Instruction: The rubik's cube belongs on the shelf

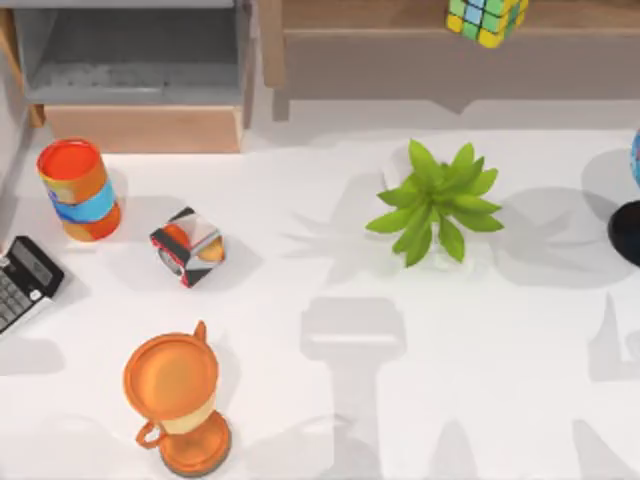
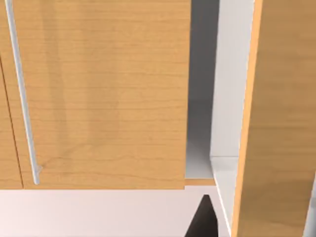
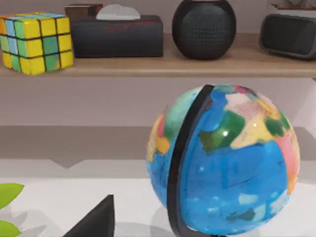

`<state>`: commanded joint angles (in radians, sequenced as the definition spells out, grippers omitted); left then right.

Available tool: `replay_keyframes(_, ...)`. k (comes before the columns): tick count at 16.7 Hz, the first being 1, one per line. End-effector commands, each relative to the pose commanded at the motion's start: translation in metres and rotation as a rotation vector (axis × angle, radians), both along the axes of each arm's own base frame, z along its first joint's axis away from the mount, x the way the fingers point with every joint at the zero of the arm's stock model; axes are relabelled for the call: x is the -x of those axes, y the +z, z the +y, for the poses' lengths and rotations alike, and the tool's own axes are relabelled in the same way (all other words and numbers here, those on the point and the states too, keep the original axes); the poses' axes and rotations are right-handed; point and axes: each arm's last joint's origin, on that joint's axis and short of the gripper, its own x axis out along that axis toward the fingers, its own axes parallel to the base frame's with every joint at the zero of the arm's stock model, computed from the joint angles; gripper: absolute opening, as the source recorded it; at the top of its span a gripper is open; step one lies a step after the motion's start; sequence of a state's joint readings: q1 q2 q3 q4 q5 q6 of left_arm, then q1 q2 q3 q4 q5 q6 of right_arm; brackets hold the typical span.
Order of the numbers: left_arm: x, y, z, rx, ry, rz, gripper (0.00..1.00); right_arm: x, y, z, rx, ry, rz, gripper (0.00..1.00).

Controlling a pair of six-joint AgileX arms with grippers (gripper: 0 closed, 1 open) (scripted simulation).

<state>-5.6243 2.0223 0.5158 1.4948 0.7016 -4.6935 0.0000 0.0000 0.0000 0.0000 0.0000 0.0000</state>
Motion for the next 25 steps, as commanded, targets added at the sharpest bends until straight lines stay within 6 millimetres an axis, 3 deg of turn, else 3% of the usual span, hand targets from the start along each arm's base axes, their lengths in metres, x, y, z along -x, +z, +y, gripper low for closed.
replay_keyframes(3, 0.0, 0.0, 0.0, 0.0, 0.0, 0.0, 0.02, 0.0, 0.0, 0.0, 0.0, 0.0, 0.0, 1.0)
replay_keyframes(4, 0.0, 0.0, 0.0, 0.0, 0.0, 0.0, 0.0, 0.0, 0.0, 0.0, 0.0, 0.0, 0.0, 1.0)
replay_keyframes(13, 0.0, -0.004, 0.0, 0.016, 0.0, 0.016, 0.0, 0.0, 0.0, 0.0, 0.0, 0.0, 0.0, 1.0)
replay_keyframes(21, -0.057, -0.004, 0.0, 0.018, 0.002, 0.016, 0.0, 0.0, 0.0, 0.0, 0.0, 0.0, 0.0, 1.0)
replay_keyframes(25, -0.063, -0.004, -0.001, 0.016, 0.002, 0.016, 0.0, 0.0, 0.0, 0.0, 0.0, 0.0, 0.0, 1.0)
